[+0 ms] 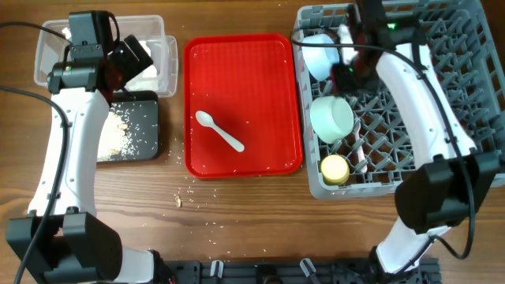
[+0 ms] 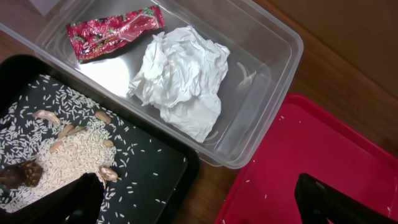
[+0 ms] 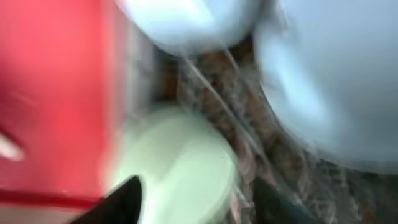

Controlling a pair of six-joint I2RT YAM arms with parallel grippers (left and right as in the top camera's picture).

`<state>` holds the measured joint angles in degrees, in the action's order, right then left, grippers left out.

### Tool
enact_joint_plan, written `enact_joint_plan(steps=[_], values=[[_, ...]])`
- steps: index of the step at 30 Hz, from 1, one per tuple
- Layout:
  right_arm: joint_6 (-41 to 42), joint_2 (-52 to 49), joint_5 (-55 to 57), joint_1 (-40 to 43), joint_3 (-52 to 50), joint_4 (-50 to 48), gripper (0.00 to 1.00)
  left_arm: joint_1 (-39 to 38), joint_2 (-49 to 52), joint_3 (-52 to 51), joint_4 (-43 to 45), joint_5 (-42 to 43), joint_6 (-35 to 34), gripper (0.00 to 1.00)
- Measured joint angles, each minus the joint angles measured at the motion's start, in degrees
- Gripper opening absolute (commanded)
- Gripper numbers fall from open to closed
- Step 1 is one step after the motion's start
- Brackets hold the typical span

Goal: Sort waste into correct bins and load items into the dishwasher rack
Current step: 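Grasp the white spoon with the right gripper and put it in the rack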

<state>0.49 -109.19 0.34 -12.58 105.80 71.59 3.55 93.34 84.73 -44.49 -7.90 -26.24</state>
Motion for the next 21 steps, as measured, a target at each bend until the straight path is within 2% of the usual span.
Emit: enact_joint_plan(steps=[4, 7, 10, 13, 20, 21], values=[[1.38, -0.79, -5.51, -10.82, 2.34, -16.22, 0.65, 0.0, 0.0, 0.0, -0.02, 0.0, 0.0, 1.0], [-0.74, -7.39, -8.28, -18.93, 3.26, -21.57, 0.65, 0.0, 0.0, 0.0, -0.04, 0.0, 0.02, 1.0], [-5.18, -17.0, -9.31, -26.6, 3.19, -22.97, 0.64, 0.0, 0.0, 0.0, -0.04, 0.0, 0.02, 1.0], [-9.03, -22.21, -9.31, -31.47, 2.97, -22.49, 0.62, 0.0, 0.0, 0.0, -0.04, 0.0, 0.02, 1.0], [-11.41, -26.05, -6.27, -32.35, 2.95, -22.56, 0.56, 0.0, 0.0, 0.0, -0.04, 0.0, 0.02, 1.0], [-11.54, -26.05, -5.64, -32.39, 2.99, -22.64, 0.5, 0.0, 0.0, 0.0, -0.04, 0.0, 0.02, 1.0]])
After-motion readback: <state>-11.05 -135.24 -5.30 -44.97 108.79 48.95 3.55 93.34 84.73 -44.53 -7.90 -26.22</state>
